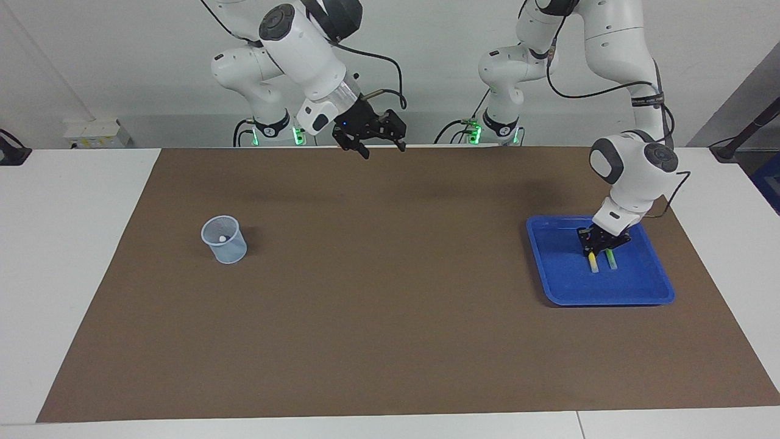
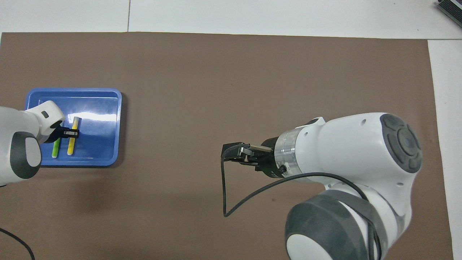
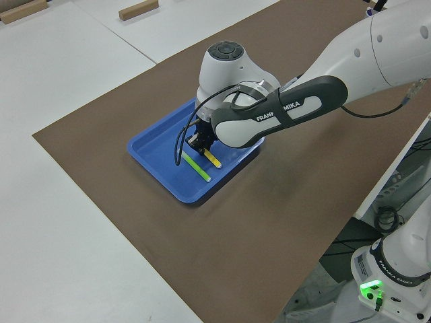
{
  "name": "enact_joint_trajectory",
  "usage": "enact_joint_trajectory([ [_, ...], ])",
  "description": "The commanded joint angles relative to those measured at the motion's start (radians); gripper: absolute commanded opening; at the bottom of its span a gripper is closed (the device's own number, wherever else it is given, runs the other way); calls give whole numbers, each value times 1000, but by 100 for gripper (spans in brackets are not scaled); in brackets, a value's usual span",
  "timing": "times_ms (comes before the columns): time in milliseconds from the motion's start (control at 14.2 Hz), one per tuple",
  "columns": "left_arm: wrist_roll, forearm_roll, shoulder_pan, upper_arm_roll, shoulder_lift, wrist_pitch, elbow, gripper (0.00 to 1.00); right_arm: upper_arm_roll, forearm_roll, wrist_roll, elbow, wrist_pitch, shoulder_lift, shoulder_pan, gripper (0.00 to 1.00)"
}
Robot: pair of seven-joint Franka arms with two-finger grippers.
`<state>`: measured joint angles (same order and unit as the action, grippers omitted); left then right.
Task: Transfer and insert pens with both arms
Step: 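Reach the left gripper to the yellow pen and grasp it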
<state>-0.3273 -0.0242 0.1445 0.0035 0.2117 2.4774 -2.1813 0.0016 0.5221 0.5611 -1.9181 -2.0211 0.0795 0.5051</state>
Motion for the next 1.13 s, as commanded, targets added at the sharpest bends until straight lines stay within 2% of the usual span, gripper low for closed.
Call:
enact_joint_trajectory([
  [0,44,12,-6,3,12,18,-12,0,0,6,8,-26,-2,25,1,100],
  [212,54,9,-5,3,11,-20,0,0,0,6,6,-26,1,28,3,100],
  [353,134,6,-6,3,-3,-93,26,0,0,6,11,-26,1,29,3,100],
  [635,298,-11,-11,-11,-60,-286,100,0,0,6,5,-26,-1,28,1,100],
  [847,373,-132,-19,-11,-121,-374,118,0,0,6,2,-26,-1,28,1,100],
  [1059,505,-145,-42,-13,-182,-455,117,0,0,6,0,-26,-1,28,0,100],
])
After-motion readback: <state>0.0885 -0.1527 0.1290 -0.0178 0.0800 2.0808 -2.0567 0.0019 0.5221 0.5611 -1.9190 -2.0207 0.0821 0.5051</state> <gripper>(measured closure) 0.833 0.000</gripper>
